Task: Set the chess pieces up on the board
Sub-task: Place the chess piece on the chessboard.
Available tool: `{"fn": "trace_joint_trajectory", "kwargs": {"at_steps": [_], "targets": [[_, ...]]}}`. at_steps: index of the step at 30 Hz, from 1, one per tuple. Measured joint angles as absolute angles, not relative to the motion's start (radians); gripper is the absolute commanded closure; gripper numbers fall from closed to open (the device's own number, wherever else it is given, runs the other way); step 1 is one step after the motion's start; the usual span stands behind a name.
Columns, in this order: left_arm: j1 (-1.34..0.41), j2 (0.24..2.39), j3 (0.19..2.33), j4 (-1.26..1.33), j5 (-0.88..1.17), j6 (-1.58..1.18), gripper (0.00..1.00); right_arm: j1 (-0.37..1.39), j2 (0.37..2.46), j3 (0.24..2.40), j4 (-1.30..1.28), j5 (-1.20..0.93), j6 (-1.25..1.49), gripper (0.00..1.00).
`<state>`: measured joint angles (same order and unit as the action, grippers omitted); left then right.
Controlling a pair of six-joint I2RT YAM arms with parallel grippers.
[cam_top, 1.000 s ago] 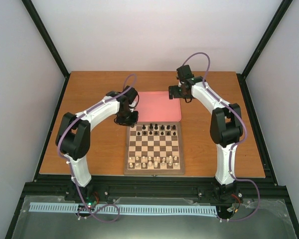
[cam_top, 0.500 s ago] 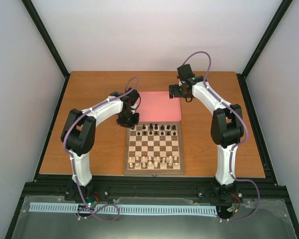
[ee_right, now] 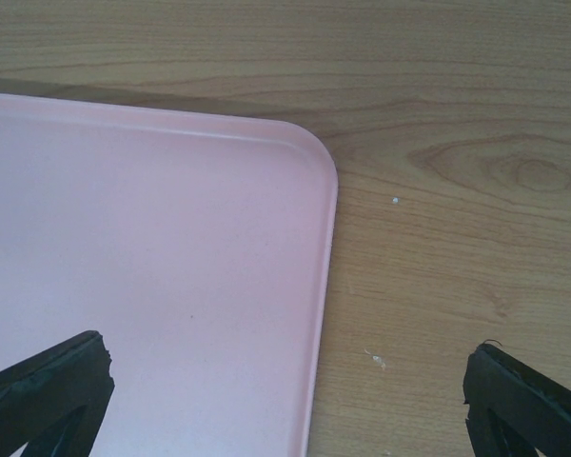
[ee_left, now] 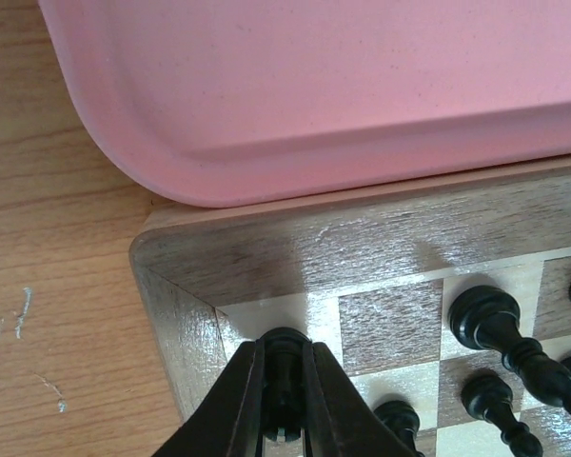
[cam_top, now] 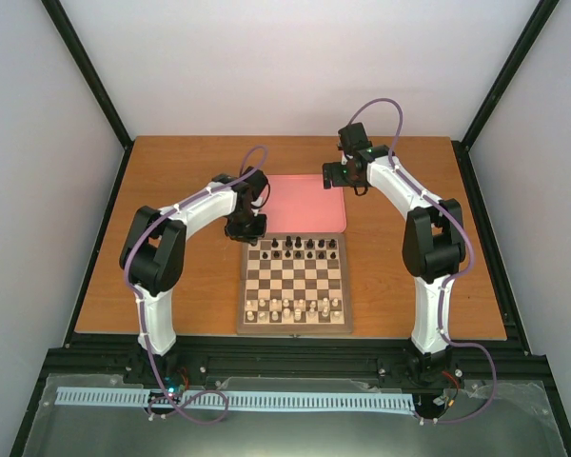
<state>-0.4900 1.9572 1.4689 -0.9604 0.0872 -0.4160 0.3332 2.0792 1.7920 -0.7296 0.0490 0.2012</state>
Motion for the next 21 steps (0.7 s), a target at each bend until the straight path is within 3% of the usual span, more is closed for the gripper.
{"fn": "trace_joint_trajectory", "kwargs": {"at_steps": [9,21], "targets": [[-0.49,1.961,1.469,-0.962,0.086,-0.416,0.93,0.333,2.078,1.79,-0.729,0.049,0.199,0.0],[-0.49,1.961,1.469,-0.961,0.087,-0.414,0.67,0.333,2.067,1.755,-0.728,0.045,0.199,0.0]]}}
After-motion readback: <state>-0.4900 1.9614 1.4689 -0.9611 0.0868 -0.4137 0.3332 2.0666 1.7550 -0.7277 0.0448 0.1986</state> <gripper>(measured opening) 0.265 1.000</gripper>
